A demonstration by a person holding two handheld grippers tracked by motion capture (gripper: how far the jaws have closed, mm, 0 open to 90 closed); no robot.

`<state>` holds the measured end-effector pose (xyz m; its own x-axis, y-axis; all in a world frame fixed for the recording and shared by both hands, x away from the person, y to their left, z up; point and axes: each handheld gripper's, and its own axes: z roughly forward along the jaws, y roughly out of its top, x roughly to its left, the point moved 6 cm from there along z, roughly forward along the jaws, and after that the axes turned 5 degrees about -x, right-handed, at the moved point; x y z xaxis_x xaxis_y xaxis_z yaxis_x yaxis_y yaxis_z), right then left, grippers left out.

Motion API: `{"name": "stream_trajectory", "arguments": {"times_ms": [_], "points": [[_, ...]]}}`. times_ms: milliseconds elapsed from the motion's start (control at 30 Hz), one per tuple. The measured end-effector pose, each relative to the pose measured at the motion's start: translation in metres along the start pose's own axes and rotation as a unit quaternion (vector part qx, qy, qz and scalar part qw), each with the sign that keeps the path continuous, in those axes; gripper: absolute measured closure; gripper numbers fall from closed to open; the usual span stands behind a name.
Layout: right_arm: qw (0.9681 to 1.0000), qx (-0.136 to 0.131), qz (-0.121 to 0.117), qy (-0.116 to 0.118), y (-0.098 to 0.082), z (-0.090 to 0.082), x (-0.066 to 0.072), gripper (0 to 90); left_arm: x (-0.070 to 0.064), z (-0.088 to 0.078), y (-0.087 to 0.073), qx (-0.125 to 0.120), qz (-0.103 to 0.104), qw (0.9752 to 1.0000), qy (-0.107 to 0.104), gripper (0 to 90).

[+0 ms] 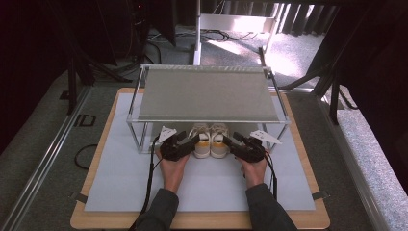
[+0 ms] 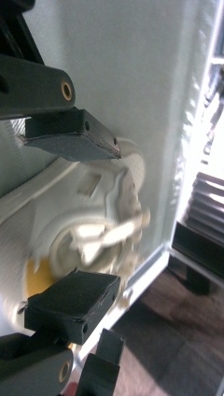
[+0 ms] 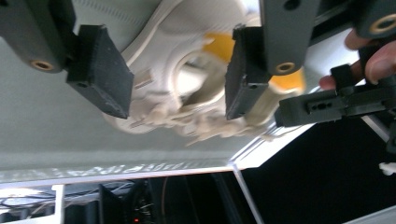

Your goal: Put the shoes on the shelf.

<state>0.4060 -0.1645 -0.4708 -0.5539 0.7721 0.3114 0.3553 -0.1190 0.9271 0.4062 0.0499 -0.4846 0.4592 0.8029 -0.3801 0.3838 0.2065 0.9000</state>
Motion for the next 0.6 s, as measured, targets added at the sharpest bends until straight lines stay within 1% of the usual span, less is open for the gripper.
{"name": "stream_trajectory", "arguments": {"times_ms": [33,67,100,133,167,200,233,267,300,333,367,400,500,533,567,600], "points": [[0.9999,0.0,-0.004,0.01,-0.001,-0.005,0.005,38.0,-0.004,-0.006,0.0,-0.004,0.008,0.9999,-0.01,33.3],[0.9999,0.0,-0.004,0.01,-0.001,-0.005,0.005,38.0,-0.004,-0.006,0.0,-0.004,0.008,0.9999,-0.01,32.7],[0.9997,0.005,-0.017,0.014,-0.003,-0.01,0.01,35.8,-0.008,-0.01,0.0,0.0,0.02,0.9996,-0.023,31.9],[0.9997,0.005,-0.017,0.014,-0.003,-0.01,0.01,35.8,-0.008,-0.01,0.0,0.0,0.02,0.9996,-0.023,30.6],[0.9995,0.011,-0.023,0.016,-0.004,-0.011,0.012,34.8,-0.011,-0.012,-0.001,0.005,0.026,0.9993,-0.025,30.6],[0.9992,0.018,-0.033,0.015,-0.006,-0.013,0.014,33.8,-0.014,-0.014,-0.004,0.016,0.036,0.9987,-0.033,28.9],[0.9984,0.031,-0.046,0.014,-0.01,-0.013,0.017,32.2,-0.016,-0.015,-0.006,0.021,0.048,0.9982,-0.029,27.2],[0.9977,0.038,-0.055,0.01,-0.013,-0.013,0.017,31.6,-0.017,-0.015,-0.008,0.025,0.056,0.9978,-0.026,25.9],[0.9971,0.043,-0.063,0.005,-0.015,-0.012,0.017,31.3,-0.019,-0.014,-0.01,0.033,0.062,0.9972,-0.026,23.9],[0.9966,0.049,-0.067,0.003,-0.017,-0.011,0.016,30.8,-0.019,-0.013,-0.012,0.041,0.068,0.9965,-0.025,22.5],[0.9964,0.055,-0.064,0.005,-0.019,-0.009,0.016,30.0,-0.019,-0.011,-0.015,0.05,0.074,0.9959,-0.017,20.4],[0.9963,0.061,-0.06,0.006,-0.021,-0.007,0.016,29.8,-0.018,-0.01,-0.017,0.06,0.079,0.995,-0.014,18.3],[0.9954,0.073,-0.062,0.004,-0.025,-0.001,0.016,28.6,-0.018,-0.004,-0.023,0.075,0.094,0.9928,-0.004,17.8],[0.9954,0.073,-0.062,0.004,-0.025,-0.001,0.016,28.6,-0.018,-0.004,-0.023,0.075,0.094,0.9928,-0.004,17.8],[0.9949,0.078,-0.063,0.003,-0.027,0.001,0.016,27.6,-0.018,-0.002,-0.025,0.079,0.099,0.9919,0.001,17.8],[0.9941,0.086,-0.066,-0.003,-0.03,0.005,0.017,27.2,-0.018,-0.001,-0.026,0.082,0.103,0.9913,0.005,17.9]]}}
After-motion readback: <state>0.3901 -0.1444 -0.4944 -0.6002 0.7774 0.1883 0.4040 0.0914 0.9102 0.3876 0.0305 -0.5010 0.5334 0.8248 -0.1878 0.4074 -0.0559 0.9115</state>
